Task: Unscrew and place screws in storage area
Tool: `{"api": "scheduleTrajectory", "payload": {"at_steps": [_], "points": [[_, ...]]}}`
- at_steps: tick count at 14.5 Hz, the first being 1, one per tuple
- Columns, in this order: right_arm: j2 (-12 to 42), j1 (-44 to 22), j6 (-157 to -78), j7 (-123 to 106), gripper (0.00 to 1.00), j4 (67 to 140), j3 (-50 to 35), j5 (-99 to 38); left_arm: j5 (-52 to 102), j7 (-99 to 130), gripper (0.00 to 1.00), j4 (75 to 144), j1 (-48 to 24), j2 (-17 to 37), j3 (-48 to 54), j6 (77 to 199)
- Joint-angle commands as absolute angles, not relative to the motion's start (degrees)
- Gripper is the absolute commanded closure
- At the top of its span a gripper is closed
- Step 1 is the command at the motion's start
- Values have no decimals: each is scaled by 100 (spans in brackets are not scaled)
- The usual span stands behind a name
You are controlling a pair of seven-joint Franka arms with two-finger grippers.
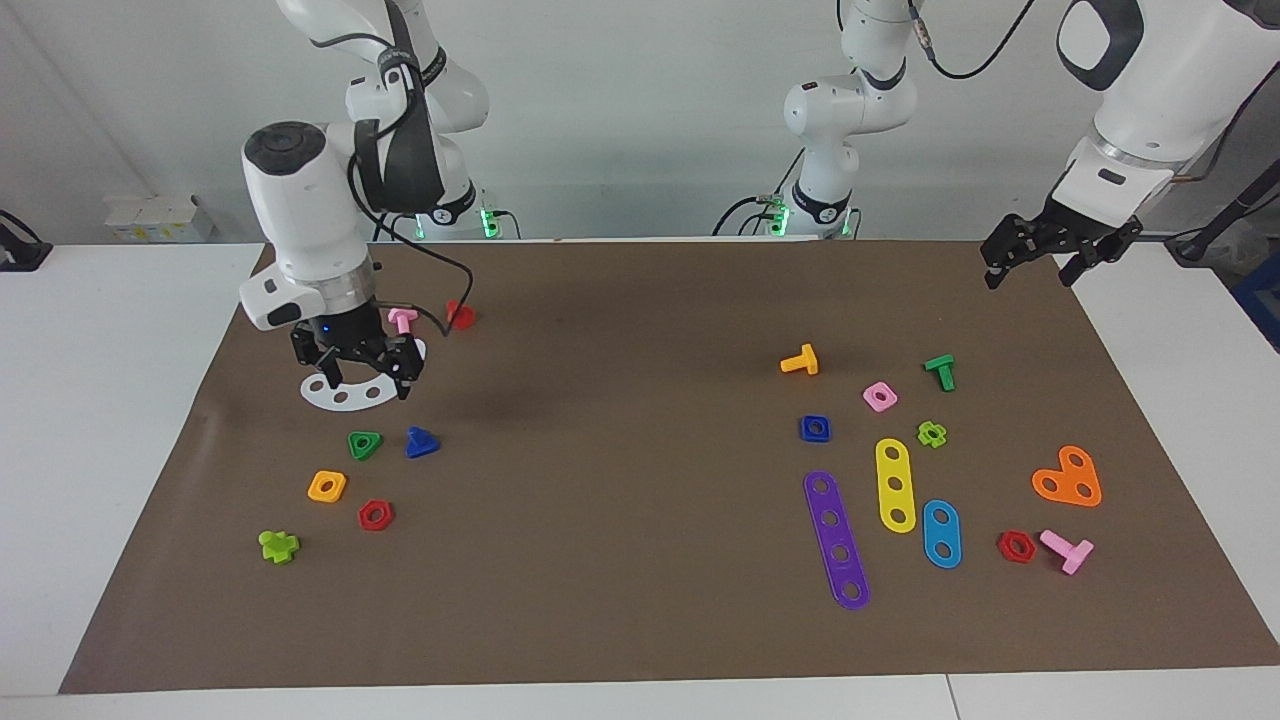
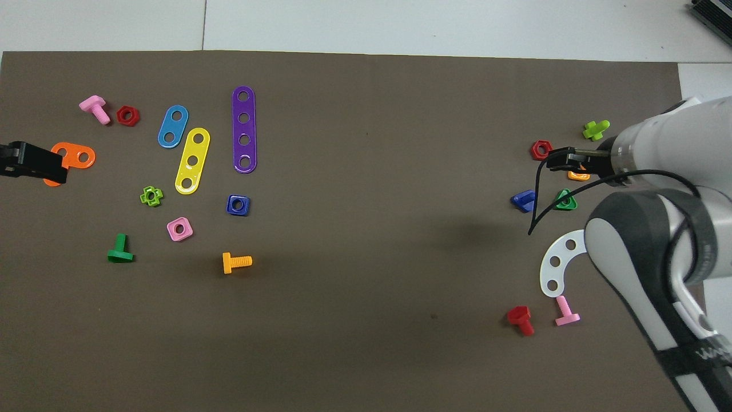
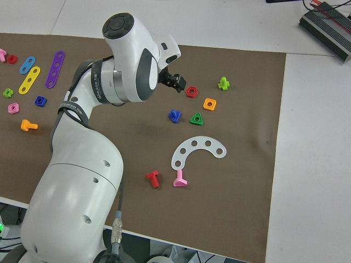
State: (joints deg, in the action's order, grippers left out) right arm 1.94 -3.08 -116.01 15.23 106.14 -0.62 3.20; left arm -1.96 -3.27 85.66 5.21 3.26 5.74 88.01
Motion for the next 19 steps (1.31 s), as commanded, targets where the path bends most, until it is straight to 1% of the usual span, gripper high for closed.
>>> {"api": "scheduleTrajectory", "payload": {"at_steps": [1,5,7,9,11,19], "points": [[202,-123,-10664,1248,1,9785,-88,97,-141,-334,0,8604,554,237,571,8877],[220,43,-9609,967,1,8870,-88,79,-149,-325,0,8604,554,237,571,8947],[237,44,-9204,967,0,8614,-97,88,-141,-334,0,8605,554,229,580,8930],[159,9,-8949,967,0,8622,-114,97,-36,-334,0,8622,554,229,580,8956],[-8,-61,-8816,984,0,8858,-149,97,271,-334,0,8622,571,220,571,8904],[-105,-97,-8903,1020,0,9087,-158,88,334,-334,0,8683,615,185,571,8798]]}}
